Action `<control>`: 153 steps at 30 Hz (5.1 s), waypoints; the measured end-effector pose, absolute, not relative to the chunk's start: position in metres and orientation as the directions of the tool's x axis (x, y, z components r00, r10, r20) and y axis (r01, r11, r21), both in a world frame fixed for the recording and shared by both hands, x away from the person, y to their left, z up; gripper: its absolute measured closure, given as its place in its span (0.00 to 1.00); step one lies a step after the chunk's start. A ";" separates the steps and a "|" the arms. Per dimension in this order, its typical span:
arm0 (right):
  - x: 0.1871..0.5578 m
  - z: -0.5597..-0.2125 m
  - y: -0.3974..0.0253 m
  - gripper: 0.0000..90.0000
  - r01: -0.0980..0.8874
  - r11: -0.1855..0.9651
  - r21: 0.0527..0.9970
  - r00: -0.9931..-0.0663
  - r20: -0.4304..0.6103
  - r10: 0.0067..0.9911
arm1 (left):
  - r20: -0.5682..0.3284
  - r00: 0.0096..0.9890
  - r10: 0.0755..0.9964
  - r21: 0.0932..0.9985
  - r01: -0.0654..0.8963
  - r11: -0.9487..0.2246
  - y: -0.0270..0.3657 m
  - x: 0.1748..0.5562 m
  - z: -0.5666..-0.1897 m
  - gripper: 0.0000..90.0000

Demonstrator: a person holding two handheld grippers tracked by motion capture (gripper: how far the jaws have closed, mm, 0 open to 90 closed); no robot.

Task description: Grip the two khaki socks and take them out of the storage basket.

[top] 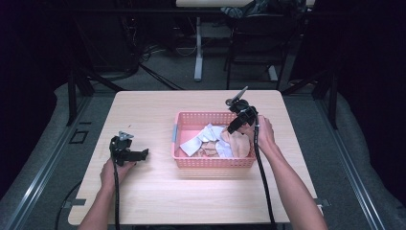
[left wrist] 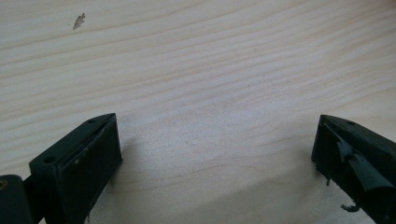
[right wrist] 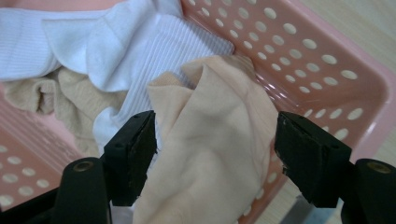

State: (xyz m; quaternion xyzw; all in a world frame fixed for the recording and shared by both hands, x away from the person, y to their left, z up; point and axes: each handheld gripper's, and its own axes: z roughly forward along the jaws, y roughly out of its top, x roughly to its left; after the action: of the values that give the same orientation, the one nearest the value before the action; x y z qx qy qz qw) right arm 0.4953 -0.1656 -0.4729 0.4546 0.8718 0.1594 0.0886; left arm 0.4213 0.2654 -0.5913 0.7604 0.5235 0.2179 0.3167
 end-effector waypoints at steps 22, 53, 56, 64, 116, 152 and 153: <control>0.515 -0.503 -0.158 0.81 0.816 0.518 0.257 -0.531 -0.023 0.847 | -0.002 0.364 0.932 0.708 0.658 -0.256 0.266 0.422 -0.591 0.01; 0.486 -0.442 -0.180 0.96 0.755 0.472 0.455 -0.535 0.012 0.845 | -0.002 0.360 0.933 0.711 0.657 -0.252 0.265 0.422 -0.591 0.01; 0.486 -0.439 -0.182 0.96 0.753 0.475 0.456 -0.541 0.018 0.841 | -0.002 0.360 0.933 0.711 0.657 -0.252 0.265 0.422 -0.591 0.01; 0.482 -0.417 -0.187 0.96 0.745 0.462 0.482 -0.541 0.030 0.841 | -0.002 0.360 0.933 0.711 0.657 -0.252 0.265 0.422 -0.591 0.01; 0.457 -0.356 -0.280 0.96 0.741 0.374 0.558 -0.462 0.018 0.887 | -0.002 0.361 0.933 0.711 0.656 -0.253 0.265 0.422 -0.591 0.01; 0.478 -0.500 -0.331 0.96 0.896 0.245 0.369 -0.301 0.100 0.948 | -0.003 0.361 0.933 0.711 0.657 -0.252 0.265 0.422 -0.591 0.01; 0.478 -0.503 -0.331 0.96 0.897 0.253 0.361 -0.305 0.095 0.947 | -0.002 0.361 0.933 0.711 0.657 -0.253 0.265 0.422 -0.591 0.01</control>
State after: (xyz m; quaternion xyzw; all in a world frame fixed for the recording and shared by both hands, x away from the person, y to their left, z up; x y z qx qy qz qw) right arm 0.4783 -0.3309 -0.5029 0.5850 0.7884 0.1767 0.0708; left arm 0.4223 0.2653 -0.5914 0.7611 0.5220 0.2167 0.3182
